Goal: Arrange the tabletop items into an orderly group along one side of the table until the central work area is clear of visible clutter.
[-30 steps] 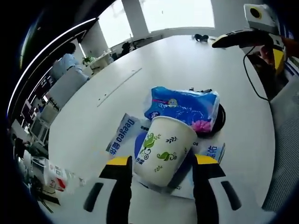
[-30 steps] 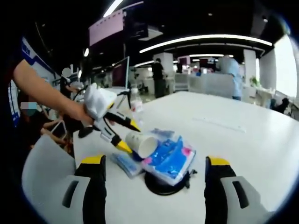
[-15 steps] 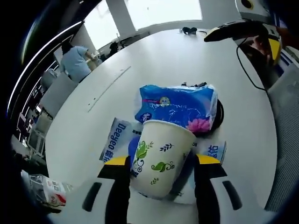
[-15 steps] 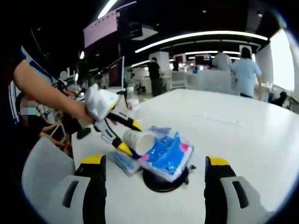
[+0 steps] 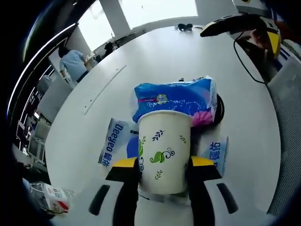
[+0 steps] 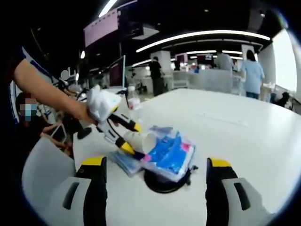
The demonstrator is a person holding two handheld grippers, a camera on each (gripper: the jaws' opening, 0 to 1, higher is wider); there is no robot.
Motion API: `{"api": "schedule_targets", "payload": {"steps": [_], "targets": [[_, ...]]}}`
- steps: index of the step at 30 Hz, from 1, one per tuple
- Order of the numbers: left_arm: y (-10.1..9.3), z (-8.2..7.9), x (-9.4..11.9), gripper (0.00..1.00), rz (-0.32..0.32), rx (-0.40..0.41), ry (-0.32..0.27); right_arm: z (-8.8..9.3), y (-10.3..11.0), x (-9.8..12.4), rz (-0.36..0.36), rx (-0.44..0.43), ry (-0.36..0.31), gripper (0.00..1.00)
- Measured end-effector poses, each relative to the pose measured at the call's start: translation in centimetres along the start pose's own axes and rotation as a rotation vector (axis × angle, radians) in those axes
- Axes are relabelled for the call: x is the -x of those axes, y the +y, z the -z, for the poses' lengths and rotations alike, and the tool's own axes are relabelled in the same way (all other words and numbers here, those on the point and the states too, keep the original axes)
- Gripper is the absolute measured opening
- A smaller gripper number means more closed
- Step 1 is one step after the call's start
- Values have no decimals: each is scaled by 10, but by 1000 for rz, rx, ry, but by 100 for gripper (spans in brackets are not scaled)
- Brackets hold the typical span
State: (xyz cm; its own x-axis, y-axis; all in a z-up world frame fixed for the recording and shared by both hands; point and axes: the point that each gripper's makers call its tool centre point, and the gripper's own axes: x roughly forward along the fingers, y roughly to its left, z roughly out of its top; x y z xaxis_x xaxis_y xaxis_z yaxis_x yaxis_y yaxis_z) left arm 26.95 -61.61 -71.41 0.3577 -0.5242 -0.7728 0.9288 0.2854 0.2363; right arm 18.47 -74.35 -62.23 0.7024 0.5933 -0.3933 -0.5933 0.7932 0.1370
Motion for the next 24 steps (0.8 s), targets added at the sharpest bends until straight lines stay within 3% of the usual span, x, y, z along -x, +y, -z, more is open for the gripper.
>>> {"api": "schedule_targets", "payload": {"steps": [14,24], "targets": [[-4,-6,21,39,-29,0,-84,-7,16,-9,-48,10,-10,81],[-14,-15,31,39,-17,-13,-133,-11,33,-14,-113,44,-14,63]]}}
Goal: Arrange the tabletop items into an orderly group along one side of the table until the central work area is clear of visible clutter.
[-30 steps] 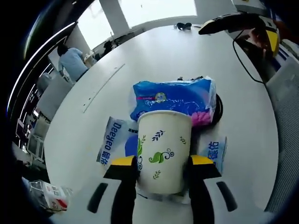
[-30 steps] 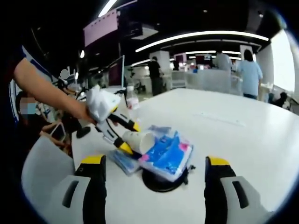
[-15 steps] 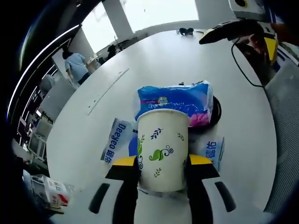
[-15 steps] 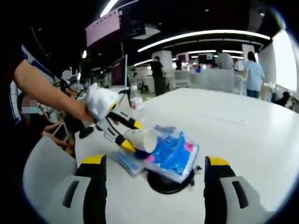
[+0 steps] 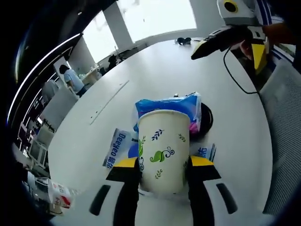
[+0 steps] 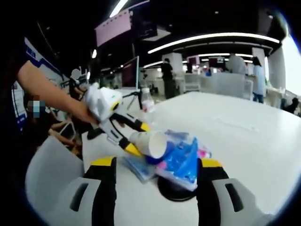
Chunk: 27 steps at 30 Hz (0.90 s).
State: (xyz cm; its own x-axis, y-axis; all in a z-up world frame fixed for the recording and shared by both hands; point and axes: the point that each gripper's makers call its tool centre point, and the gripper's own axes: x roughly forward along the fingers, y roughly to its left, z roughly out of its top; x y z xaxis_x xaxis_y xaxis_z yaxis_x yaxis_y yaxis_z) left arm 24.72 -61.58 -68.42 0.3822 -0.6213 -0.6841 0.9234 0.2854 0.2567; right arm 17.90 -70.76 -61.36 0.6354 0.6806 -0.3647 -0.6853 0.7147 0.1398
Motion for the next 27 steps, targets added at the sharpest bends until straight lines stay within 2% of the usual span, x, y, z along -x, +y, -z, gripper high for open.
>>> {"api": "schedule_targets", "payload": {"steps": [5,10,13,17,22,27], "targets": [[-5,-8,3,39,13,-14,-29,-3,5,-3,-24,12,-4,54],[-9,-12,4,39,21,-23,-39,-8,12,-6,-55,21,6,38],[-14,-16,6,39,36,-26,-54,-15,17,-6,-74,11,-13,32],[-20,-18,6,39,47,-45,-55,-19,17,-6,-76,25,-27,26],[-24,-22,8,39,47,-54,-64,-14,18,-6,-82,39,-17,22],[-33,-33,11,39,72,-69,-101,-12,25,-8,-99,42,-9,14]]}}
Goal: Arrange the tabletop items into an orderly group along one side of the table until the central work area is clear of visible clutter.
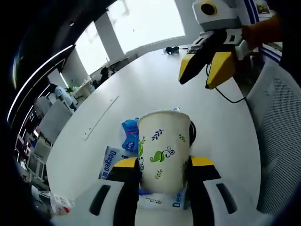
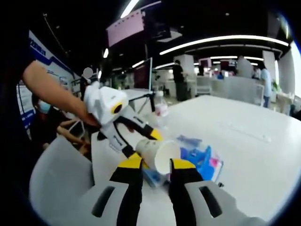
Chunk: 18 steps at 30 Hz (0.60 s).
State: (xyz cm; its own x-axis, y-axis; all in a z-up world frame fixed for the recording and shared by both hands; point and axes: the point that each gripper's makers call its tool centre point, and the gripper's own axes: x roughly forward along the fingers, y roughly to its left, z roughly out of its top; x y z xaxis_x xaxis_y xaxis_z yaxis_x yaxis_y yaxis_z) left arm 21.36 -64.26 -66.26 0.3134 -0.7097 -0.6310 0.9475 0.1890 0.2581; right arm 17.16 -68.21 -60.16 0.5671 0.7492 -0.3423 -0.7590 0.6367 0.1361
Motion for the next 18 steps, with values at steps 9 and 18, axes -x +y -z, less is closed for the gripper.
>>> {"api": "schedule_targets", "payload": {"steps": [9,18], "targets": [[-20,-14,-1,40,45,-40,-43,2,11,-4,-33,18,28,5],[-26,-15,1,39,54,-52,-56,7,14,-3,-32,30,44,3]]}}
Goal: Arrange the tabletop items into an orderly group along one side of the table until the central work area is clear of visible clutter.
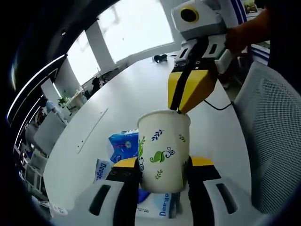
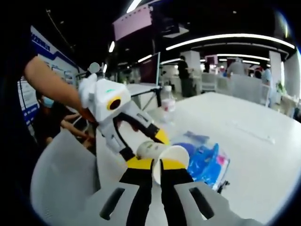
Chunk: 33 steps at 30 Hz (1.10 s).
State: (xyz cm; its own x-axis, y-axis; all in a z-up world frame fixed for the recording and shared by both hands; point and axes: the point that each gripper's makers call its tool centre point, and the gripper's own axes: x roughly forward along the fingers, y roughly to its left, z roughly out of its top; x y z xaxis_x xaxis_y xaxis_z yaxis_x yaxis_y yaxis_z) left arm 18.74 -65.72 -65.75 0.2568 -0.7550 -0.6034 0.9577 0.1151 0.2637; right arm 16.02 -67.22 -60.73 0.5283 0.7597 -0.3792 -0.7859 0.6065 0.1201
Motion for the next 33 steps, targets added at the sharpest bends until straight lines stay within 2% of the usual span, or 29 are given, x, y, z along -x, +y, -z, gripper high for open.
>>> {"api": "schedule_targets", "payload": {"steps": [10,21,25,27,33], "targets": [[-1,-6,0,40,-14,-27,-2,-6,10,-2,-22,83,5,1],[-6,-7,-6,39,-3,3,27,-13,17,-4,-54,142,3,0],[-11,-7,-11,39,3,15,30,-10,22,-7,-79,144,17,0],[-12,-5,-13,39,4,26,38,-6,24,-9,-84,172,37,0],[-13,-6,-14,42,3,47,33,0,29,-11,-110,193,57,0]]}}
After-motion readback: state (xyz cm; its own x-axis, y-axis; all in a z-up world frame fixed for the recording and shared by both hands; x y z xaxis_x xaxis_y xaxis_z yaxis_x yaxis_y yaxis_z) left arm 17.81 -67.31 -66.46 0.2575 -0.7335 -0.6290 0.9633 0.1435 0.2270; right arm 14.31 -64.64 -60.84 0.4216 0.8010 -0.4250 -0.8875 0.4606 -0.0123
